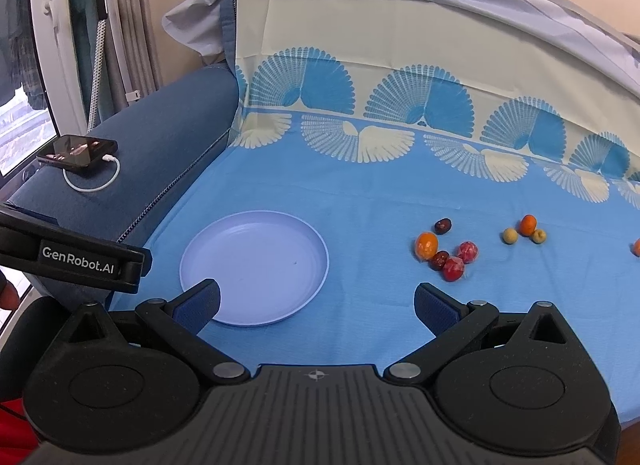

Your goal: Organize fruits

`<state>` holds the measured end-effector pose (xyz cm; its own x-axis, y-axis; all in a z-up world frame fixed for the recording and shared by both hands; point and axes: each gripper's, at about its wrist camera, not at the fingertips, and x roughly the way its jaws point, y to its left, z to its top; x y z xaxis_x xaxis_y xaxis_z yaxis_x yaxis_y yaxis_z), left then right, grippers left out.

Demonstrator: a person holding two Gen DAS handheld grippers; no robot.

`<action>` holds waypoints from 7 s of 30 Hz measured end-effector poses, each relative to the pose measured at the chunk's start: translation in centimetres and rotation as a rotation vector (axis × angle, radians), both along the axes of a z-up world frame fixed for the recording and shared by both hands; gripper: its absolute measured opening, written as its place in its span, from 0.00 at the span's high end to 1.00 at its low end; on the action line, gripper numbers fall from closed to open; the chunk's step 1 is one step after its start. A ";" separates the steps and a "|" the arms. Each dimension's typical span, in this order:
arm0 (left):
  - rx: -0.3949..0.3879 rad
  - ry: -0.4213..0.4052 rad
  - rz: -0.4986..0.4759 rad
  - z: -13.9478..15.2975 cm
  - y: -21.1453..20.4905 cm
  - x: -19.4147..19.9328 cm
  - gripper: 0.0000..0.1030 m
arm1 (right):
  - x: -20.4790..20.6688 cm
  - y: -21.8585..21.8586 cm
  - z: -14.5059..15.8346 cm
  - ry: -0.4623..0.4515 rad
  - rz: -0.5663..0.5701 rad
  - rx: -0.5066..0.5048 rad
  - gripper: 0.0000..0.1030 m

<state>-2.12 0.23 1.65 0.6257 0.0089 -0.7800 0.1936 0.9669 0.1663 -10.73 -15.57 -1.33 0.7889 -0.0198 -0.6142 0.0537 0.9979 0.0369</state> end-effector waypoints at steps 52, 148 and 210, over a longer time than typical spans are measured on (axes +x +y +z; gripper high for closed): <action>-0.087 0.330 -0.214 -10.5 -24.0 9.0 0.00 | -3.8 -34.3 -3.5 -0.134 -0.881 0.079 0.00; -0.198 0.234 -0.237 -4.7 -16.7 7.7 0.69 | 0.9 -19.7 -4.8 -0.066 -0.295 0.090 0.62; -0.239 0.164 -0.084 -3.6 0.6 6.8 0.70 | 4.1 2.2 -2.8 0.015 0.119 0.017 0.62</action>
